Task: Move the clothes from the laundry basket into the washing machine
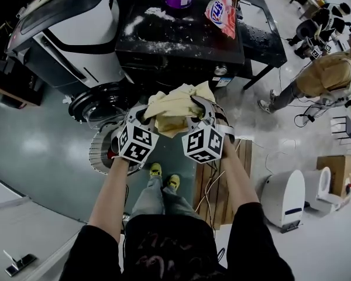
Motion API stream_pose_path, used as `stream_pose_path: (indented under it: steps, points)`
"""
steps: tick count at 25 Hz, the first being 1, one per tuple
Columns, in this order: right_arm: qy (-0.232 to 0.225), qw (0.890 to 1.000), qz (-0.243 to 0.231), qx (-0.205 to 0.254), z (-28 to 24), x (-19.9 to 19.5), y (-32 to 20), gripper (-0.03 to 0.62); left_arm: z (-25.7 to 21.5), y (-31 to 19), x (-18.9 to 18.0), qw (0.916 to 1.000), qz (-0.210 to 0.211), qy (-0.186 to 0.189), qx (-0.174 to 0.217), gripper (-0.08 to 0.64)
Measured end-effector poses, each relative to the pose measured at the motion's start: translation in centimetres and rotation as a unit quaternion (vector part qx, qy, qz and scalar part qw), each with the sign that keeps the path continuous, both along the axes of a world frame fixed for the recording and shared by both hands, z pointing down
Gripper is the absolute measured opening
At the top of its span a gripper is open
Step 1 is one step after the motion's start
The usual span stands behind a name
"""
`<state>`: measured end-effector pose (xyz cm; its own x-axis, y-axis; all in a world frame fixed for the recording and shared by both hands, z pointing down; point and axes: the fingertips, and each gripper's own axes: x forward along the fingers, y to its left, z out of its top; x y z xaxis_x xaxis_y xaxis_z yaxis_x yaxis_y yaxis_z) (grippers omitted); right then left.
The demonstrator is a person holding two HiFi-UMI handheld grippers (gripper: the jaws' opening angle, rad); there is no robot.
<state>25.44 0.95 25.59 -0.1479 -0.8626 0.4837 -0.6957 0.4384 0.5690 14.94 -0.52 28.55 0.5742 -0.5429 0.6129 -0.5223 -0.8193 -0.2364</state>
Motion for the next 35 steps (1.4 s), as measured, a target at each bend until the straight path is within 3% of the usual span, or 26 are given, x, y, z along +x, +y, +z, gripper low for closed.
stream_pose_path:
  steps: [13,19,35]
  points:
    - [-0.024,0.998,0.052,-0.032,5.8,0.8,-4.3,0.101,5.6,-4.8,0.8,0.9984,0.018,0.014,-0.051,0.035]
    - [-0.019,0.997,0.075,-0.026,7.8,1.3,-6.8,0.101,8.0,-7.3,1.3,0.9974,0.03,0.025,-0.061,0.035]
    - [-0.056,0.993,0.092,-0.045,16.0,4.3,-11.7,0.101,15.6,-13.0,4.3,0.9954,0.007,0.027,-0.092,0.034]
